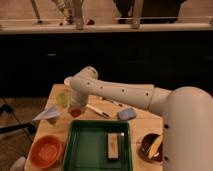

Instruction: Place apple in tray

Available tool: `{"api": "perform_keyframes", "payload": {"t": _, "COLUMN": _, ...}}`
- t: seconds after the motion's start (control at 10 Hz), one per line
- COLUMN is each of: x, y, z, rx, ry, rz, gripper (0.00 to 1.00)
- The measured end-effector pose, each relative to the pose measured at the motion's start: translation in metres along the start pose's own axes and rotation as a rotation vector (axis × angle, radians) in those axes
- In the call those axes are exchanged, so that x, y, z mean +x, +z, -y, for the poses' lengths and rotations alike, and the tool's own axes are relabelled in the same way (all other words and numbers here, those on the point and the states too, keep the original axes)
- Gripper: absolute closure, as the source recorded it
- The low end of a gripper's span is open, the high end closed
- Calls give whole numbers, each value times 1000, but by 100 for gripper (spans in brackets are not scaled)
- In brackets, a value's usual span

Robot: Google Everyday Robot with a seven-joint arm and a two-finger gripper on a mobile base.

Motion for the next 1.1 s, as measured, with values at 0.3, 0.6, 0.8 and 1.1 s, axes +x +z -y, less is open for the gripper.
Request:
{"api": "perform_keyframes", "payload": {"t": 0.3, "x": -16, "y": -15, "z": -14, "rx": -18, "ry": -3, "rz": 7, "gripper": 97}}
{"api": "perform_keyframes", "payload": {"t": 0.6, "x": -37, "y": -27, "z": -38, "rx": -58, "ry": 12, "rz": 26, "gripper": 97}}
{"api": "perform_keyframes", "payload": {"t": 0.8, "x": -48, "y": -30, "z": -51, "rx": -76, "ry": 30, "rz": 38, "gripper": 97}}
{"api": "perform_keyframes", "payload": {"t": 1.1, "x": -69, "y": -30, "z": -68, "rx": -96, "ry": 64, "rz": 62, "gripper": 97}}
